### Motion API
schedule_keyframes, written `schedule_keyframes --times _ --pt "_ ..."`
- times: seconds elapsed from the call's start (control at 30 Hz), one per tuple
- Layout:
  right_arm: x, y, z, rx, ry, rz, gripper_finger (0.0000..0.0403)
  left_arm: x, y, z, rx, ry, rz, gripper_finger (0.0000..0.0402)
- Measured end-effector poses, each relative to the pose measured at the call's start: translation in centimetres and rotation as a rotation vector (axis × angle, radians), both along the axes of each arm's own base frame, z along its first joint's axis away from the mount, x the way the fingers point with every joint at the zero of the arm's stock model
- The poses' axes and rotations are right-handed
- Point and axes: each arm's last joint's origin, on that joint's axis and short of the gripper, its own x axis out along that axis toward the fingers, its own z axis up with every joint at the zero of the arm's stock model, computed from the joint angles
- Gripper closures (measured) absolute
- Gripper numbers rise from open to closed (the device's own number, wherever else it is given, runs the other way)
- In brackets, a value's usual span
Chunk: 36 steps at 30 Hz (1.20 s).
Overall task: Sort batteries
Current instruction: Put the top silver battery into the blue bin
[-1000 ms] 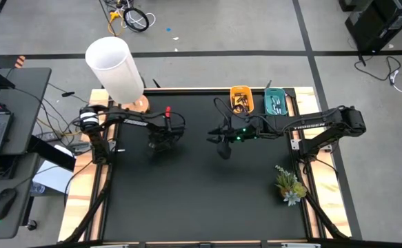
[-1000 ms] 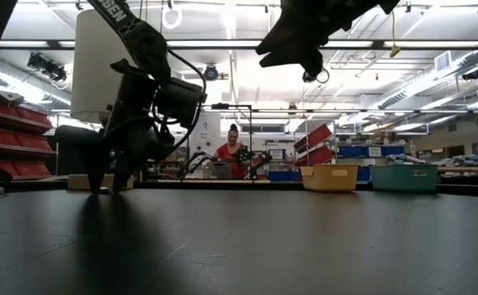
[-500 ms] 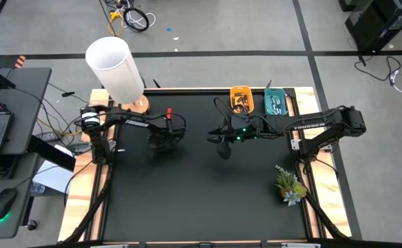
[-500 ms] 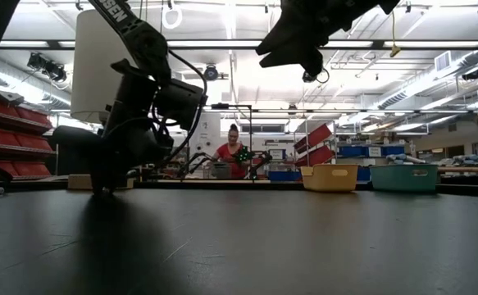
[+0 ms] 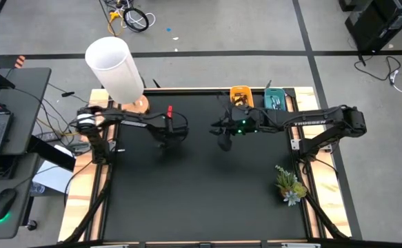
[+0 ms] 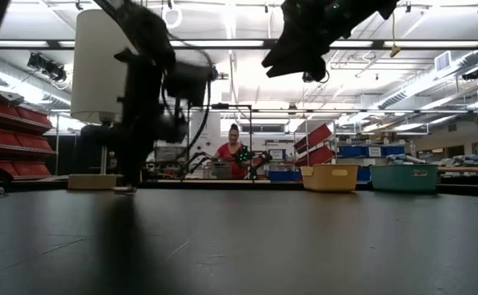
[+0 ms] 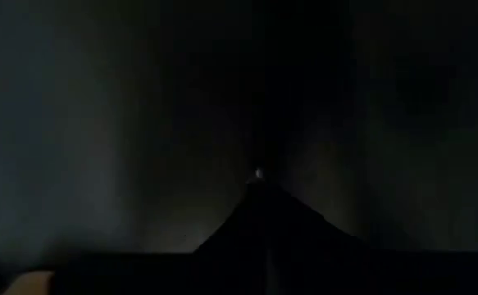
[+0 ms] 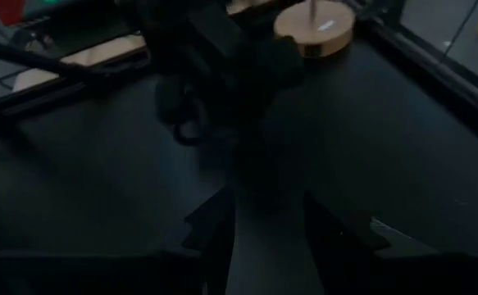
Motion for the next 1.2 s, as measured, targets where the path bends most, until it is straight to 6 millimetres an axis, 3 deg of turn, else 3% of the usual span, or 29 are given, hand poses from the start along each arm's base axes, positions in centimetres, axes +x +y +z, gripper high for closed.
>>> schedule_keyframes --times 0.27,0.4,0.47,0.6,0.8,1.0,1.2 --pt "-1.4 -2.0 0.5 -0.021 0.060 -0.039 0.0252 0.1 -0.3 6.1 0.040 -0.510 0.133 0.0400" --pt "-1.4 -2.1 0.4 -0.010 0.070 -0.019 0.0252 -0.4 -0.3 7.4 0.067 -0.591 0.230 0.0399" --pt "-1.4 -2.1 0.4 -0.006 0.070 -0.013 0.0252 -0.8 -0.4 7.8 0.027 -0.624 0.371 0.0396" --pt "-1.5 -2.0 0.2 0.006 0.086 0.000 0.0252 -1.2 -1.5 7.5 -0.202 -0.595 0.643 0.0380" --pt "-1.4 -2.1 0.3 -0.003 0.073 0.002 0.0252 -0.6 -4.7 6.1 -0.249 -0.666 0.874 0.0315" --pt "-1.3 -2.0 0.5 -0.004 0.049 0.004 0.0252 -1.3 -6.2 4.6 -0.061 -0.764 1.121 0.0233" --pt "-1.1 -2.0 0.7 0.006 0.018 -0.003 0.0252 -1.8 -6.1 2.8 0.008 -0.763 1.298 0.0212"
